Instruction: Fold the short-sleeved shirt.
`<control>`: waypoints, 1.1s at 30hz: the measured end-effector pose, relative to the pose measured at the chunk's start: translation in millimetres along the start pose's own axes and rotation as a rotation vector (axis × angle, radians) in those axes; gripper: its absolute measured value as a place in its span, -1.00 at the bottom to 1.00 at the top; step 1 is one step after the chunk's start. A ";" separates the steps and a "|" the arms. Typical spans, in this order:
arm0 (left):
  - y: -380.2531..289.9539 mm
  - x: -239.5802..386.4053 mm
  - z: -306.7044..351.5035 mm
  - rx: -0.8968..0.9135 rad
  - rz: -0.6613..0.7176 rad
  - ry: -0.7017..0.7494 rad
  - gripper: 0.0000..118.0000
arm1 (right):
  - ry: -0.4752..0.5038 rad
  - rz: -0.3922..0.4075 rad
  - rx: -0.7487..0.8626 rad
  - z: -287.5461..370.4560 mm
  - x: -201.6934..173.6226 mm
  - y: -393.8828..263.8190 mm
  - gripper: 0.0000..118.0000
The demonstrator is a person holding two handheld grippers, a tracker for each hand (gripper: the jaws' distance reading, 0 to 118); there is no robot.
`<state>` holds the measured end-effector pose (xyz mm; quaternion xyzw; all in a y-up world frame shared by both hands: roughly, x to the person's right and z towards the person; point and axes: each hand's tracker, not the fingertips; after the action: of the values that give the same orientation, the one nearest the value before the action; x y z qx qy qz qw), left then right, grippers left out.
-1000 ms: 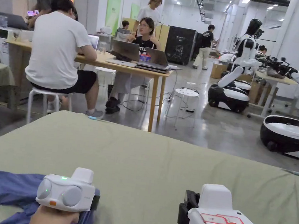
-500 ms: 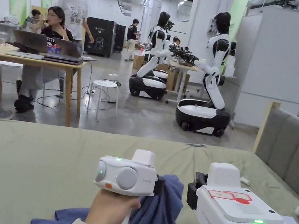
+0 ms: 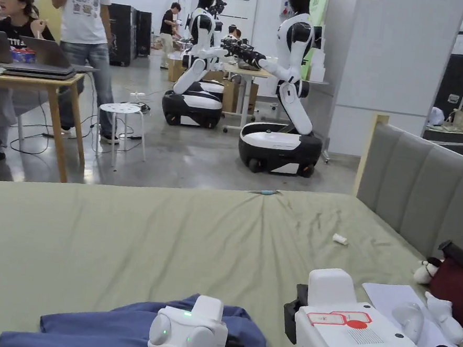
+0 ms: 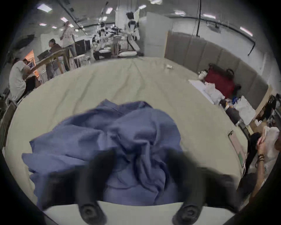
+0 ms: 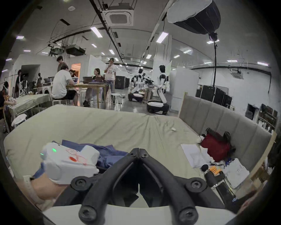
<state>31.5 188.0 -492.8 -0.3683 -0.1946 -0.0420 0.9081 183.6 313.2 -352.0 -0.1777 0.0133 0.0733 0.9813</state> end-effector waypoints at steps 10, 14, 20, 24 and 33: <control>-32.4 -118.1 225.1 0.434 0.037 0.244 0.81 | 0.072 0.014 0.065 -1.4 -61.5 17.2 -1.00; -84.5 -165.5 276.5 0.421 0.073 0.420 0.62 | 0.108 -0.005 0.059 -6.4 -86.2 20.3 -1.00; -116.6 -208.8 287.4 0.343 0.138 0.486 -1.00 | 0.132 -0.007 0.021 -17.5 -106.6 19.0 -1.00; -94.8 -240.6 255.2 0.239 0.184 0.446 -1.00 | 0.146 0.000 0.005 -22.4 -108.8 17.6 -1.00; -50.5 -306.8 97.8 -0.218 0.281 0.316 -1.00 | 0.153 0.026 -0.024 -53.9 -91.7 0.1 -1.00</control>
<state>-293.6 197.8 -514.0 -0.4767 0.0086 0.0069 0.8790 92.8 281.7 -397.7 -0.1944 0.0898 0.0725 0.9741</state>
